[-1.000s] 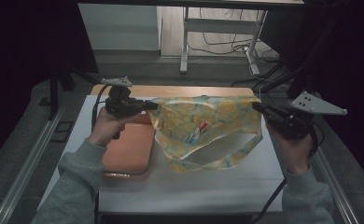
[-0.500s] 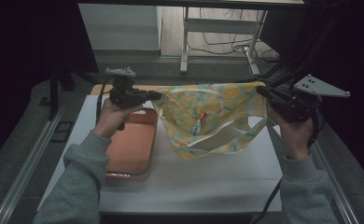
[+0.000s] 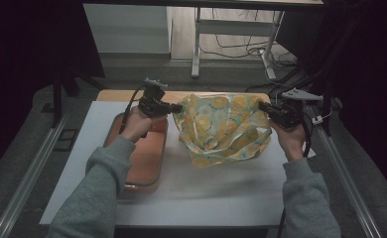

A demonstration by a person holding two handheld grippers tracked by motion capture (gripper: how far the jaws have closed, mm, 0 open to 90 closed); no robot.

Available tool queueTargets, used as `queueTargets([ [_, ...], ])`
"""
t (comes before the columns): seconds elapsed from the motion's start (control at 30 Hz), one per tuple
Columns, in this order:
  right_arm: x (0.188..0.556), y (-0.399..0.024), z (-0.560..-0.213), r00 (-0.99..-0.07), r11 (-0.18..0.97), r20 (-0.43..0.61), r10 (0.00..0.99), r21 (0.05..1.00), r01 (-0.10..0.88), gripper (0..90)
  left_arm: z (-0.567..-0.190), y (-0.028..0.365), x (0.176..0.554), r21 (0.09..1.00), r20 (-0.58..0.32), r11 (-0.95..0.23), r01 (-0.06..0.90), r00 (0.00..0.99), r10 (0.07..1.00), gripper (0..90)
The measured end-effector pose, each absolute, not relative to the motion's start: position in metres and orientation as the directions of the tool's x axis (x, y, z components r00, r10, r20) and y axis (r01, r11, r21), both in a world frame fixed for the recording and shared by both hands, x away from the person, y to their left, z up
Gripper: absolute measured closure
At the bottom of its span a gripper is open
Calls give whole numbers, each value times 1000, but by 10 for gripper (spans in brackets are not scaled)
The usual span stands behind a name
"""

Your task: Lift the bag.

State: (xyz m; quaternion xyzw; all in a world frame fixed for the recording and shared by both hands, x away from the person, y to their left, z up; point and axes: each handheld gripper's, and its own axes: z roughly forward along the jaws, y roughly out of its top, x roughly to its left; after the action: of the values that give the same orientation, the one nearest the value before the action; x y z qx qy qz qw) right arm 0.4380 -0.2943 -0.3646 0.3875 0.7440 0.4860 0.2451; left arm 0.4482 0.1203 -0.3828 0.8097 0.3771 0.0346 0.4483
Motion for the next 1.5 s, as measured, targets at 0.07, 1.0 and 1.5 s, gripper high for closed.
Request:
queueTargets([
  [0.07, 444, -294, -372, -578, 226, 24, 816, 907, 356, 900, -386, 119, 449, 745, -278, -324, 583, 713, 643, 884],
  [1.0, 428, -302, -372, -650, 210, 52, 758, 924, 319, 454, -387, 155, 407, 828, -150, -302, 472, 705, 693, 94],
  [1.5, 374, -302, -408, -714, 297, 46, 699, 889, 348, 456, -430, 188, 329, 791, -185, -316, 524, 696, 694, 142],
])
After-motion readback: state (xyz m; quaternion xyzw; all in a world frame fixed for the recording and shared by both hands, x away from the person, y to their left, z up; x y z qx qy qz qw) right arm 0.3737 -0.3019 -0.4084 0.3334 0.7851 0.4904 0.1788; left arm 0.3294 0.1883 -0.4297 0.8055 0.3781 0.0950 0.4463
